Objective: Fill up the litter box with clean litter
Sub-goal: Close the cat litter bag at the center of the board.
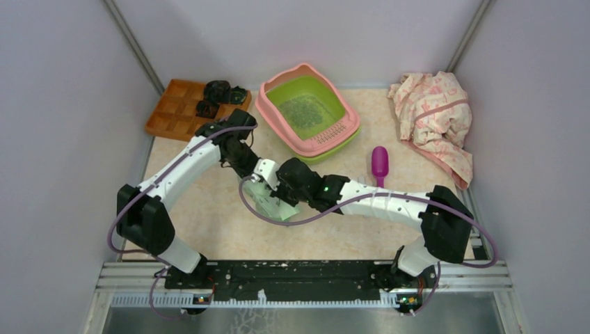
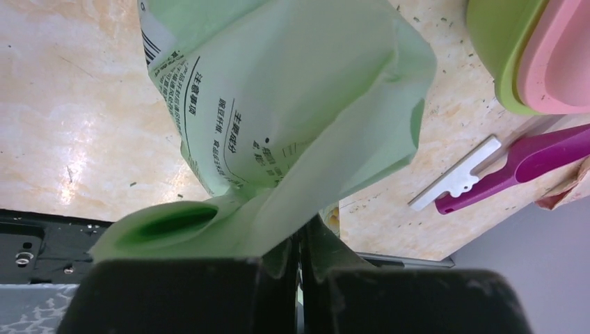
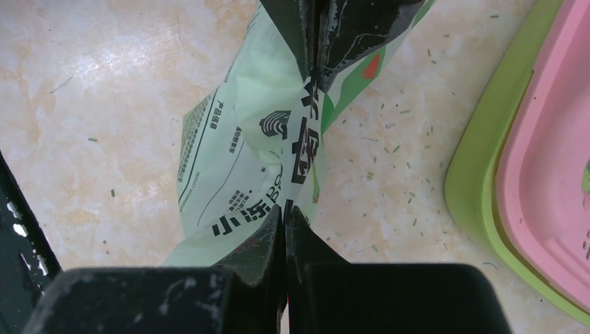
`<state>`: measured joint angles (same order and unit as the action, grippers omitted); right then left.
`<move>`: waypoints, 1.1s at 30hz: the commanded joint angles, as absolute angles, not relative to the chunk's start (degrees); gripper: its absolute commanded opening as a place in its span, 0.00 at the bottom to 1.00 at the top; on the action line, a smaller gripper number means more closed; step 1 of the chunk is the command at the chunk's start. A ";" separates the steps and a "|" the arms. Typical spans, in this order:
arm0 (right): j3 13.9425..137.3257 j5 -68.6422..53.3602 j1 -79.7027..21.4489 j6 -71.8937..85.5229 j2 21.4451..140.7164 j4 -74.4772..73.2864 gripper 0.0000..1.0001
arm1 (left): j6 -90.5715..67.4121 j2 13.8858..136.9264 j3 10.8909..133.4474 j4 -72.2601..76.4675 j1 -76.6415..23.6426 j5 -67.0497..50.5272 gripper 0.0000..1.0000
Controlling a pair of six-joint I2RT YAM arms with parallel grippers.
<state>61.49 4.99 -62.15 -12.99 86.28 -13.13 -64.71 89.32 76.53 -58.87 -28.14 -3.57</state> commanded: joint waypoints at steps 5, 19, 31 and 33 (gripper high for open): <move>63.49 2.32 -62.76 -13.41 79.91 -13.99 0.00 | -58.42 88.69 82.59 -65.30 -28.47 5.07 0.00; 70.71 -6.39 -62.67 -10.71 85.65 -23.99 0.30 | -49.13 80.62 79.81 -58.32 -28.43 9.70 0.00; 66.16 -3.73 -61.86 -6.11 88.03 -18.38 0.38 | -48.41 80.57 79.35 -57.39 -28.31 10.03 0.00; 65.81 -4.76 -60.44 -4.67 88.40 -18.39 0.11 | -47.96 80.66 79.66 -57.54 -27.96 10.06 0.00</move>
<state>66.48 -3.95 -61.89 -7.99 87.79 -20.62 -49.25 82.91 78.78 -61.19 -28.71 8.01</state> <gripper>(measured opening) 0.295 0.006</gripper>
